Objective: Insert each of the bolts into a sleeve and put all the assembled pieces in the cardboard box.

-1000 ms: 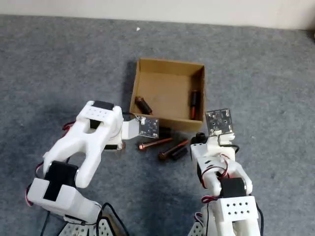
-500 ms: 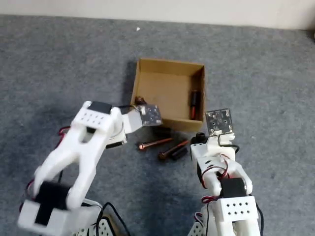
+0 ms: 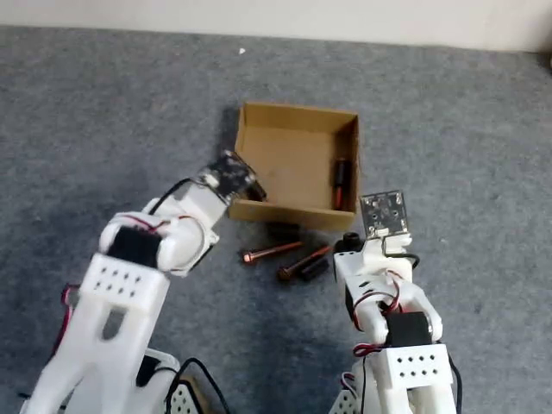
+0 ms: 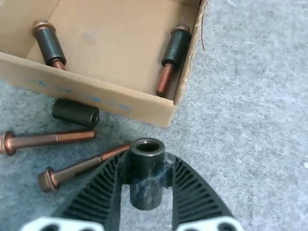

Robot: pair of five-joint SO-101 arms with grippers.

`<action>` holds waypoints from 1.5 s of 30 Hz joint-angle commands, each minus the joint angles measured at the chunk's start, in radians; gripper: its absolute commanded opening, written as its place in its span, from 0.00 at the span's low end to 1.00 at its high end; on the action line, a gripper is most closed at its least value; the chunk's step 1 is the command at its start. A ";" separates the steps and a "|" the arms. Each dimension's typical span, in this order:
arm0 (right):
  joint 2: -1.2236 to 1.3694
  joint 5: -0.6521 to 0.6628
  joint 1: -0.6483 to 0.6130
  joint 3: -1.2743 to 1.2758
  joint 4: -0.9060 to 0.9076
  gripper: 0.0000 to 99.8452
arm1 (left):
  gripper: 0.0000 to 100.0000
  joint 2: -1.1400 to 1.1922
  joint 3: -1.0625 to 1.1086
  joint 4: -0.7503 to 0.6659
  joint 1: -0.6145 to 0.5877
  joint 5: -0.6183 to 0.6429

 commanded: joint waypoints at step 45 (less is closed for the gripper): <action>-0.022 -0.002 -0.407 0.125 -0.618 0.01 | 0.01 -1.066 0.456 -0.611 0.015 1.059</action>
